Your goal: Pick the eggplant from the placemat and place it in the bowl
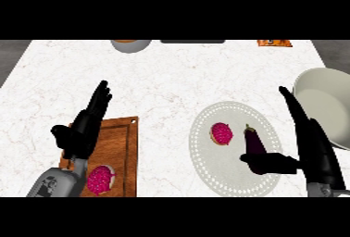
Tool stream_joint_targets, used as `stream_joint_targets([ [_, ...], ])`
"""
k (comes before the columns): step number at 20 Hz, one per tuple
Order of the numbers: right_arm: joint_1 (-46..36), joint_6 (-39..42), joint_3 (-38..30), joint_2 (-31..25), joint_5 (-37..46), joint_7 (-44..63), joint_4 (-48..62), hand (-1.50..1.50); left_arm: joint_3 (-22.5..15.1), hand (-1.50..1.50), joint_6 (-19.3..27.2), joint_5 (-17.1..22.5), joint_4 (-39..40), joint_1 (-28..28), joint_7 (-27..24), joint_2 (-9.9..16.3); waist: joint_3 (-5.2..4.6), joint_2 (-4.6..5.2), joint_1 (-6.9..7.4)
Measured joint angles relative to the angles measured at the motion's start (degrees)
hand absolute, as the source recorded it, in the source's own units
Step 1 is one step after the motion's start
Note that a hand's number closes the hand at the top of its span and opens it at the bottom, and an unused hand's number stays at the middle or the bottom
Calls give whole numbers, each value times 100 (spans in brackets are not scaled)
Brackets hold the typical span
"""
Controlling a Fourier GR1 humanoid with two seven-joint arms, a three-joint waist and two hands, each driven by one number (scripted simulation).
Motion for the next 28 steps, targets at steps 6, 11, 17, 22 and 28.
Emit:
stream_joint_targets([
  [6,-339,763,16,148,-177,909,322,-150,24,0,8,-121,-56,-56,147,-126,4,1,-1],
  [11,-178,1172,-133,276,-286,905,483,-150,271,0,-220,-164,-22,-50,151,-138,8,1,-20],
  [17,198,1374,-393,490,-328,345,607,-150,443,0,-379,-347,-30,113,79,-310,8,-1,-27],
  [22,577,1353,-626,679,-481,-250,521,-150,490,0,-393,-526,-152,74,248,-447,8,-3,-36],
  [28,719,1409,-773,1015,-524,-413,381,-150,682,0,-599,-619,-231,74,399,-519,8,-3,-34],
])
